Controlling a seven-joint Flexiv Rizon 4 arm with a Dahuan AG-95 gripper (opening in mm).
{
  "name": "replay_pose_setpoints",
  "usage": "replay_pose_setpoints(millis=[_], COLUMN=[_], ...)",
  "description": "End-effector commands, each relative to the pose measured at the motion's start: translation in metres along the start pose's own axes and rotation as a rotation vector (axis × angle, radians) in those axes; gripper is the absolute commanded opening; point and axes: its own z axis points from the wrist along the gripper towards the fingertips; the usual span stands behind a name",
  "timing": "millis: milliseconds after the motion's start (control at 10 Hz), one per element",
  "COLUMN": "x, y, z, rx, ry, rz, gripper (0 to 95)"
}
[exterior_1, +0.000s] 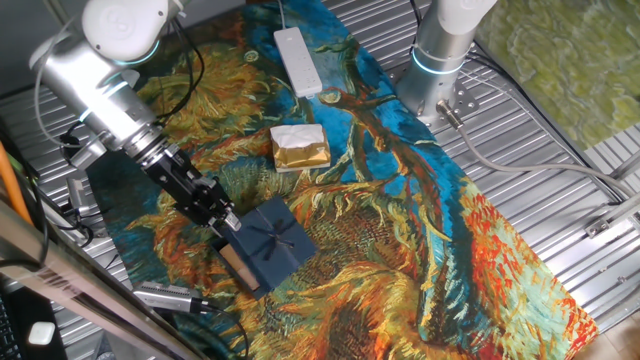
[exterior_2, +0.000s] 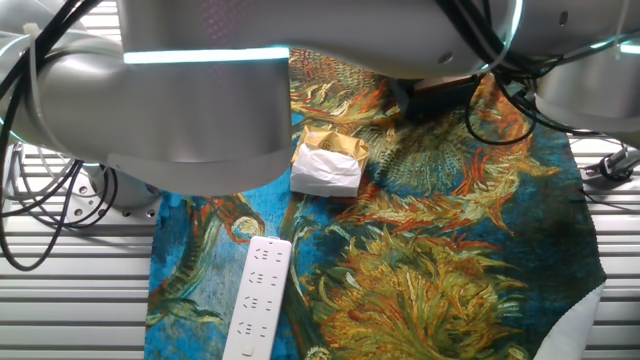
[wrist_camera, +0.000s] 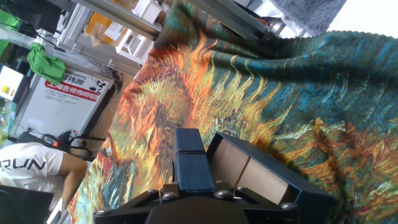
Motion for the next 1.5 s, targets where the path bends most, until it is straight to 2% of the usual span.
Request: replay_pose_setpoints(millis=[100,400,500,600,900,1000,1100,1200,1400,1500], x=[0.0005,0.0005,0.0005,0.0005,0.0005,0.0005,0.0005,0.0005,0.0005,0.0005], y=[0.0009,0.0009,0.0009,0.0009,0.0009,0.0009,0.0009,0.0009,0.0009,0.0009], z=[0.0007,0.0007,0.0007,0.0007,0.0007,0.0007,0.0007,0.0007,0.0007,0.0007], rx=[0.009,0.015,0.055,0.084,0.196,0.254,0.282,0.331,0.398,0.443], ry=[-0.008,-0.004,0.027,0.051,0.124,0.164,0.183,0.216,0.254,0.272], rz=[-0.024,-0.023,-0.024,-0.029,-0.026,-0.015,-0.017,-0.01,0.03,0.045], gripper=[57.0,57.0,57.0,38.0,38.0,38.0,38.0,38.0,38.0,38.0])
